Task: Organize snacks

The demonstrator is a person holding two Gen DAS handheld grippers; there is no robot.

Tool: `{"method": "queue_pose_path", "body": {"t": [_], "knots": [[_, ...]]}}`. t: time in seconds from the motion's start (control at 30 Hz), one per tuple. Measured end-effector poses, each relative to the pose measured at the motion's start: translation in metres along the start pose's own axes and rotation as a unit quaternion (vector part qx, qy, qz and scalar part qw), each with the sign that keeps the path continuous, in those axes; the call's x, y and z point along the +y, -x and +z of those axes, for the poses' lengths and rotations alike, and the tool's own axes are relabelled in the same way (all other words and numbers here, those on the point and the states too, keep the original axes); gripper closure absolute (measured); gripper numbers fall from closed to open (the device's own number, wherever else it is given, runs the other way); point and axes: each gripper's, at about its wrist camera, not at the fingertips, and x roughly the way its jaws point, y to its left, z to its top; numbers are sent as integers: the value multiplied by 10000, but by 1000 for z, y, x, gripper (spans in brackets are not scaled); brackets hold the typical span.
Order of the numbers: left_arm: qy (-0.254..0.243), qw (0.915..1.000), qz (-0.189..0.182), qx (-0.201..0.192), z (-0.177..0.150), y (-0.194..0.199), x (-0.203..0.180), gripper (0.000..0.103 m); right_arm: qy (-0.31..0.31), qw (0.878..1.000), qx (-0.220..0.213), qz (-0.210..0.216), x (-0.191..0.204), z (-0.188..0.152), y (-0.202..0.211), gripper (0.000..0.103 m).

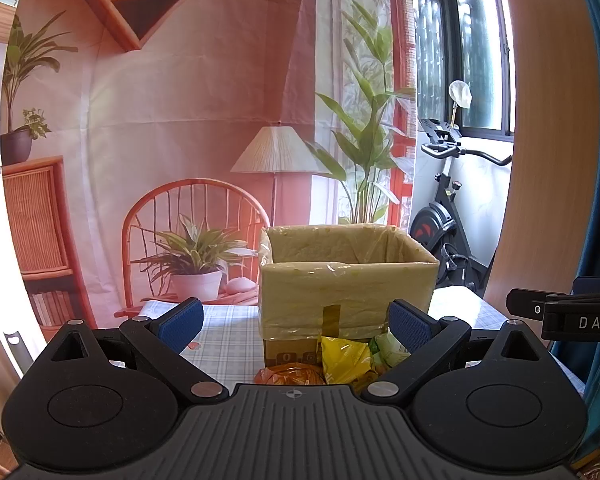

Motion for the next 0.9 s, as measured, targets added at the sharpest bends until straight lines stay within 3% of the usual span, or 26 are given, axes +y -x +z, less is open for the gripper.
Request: {"method": "queue_pose_path", "body": {"t": [0.3, 0.53, 0.67, 0.9], "knots": [[-56, 9998, 111, 155, -8, -9, 0, 3, -13, 10000, 24, 7, -1, -3, -4, 0], [-494, 9972, 439, 350, -12, -46, 2, 3, 393, 9990, -73, 209, -2, -10, -35, 0], [-604, 9959, 522, 427, -8, -69, 7, 3, 286, 9988, -49, 395, -9, -8, -61, 0], [-523, 9955, 278, 735, -24, -96, 13, 3, 251, 9980, 102, 579, -12, -25, -95, 0]]}}
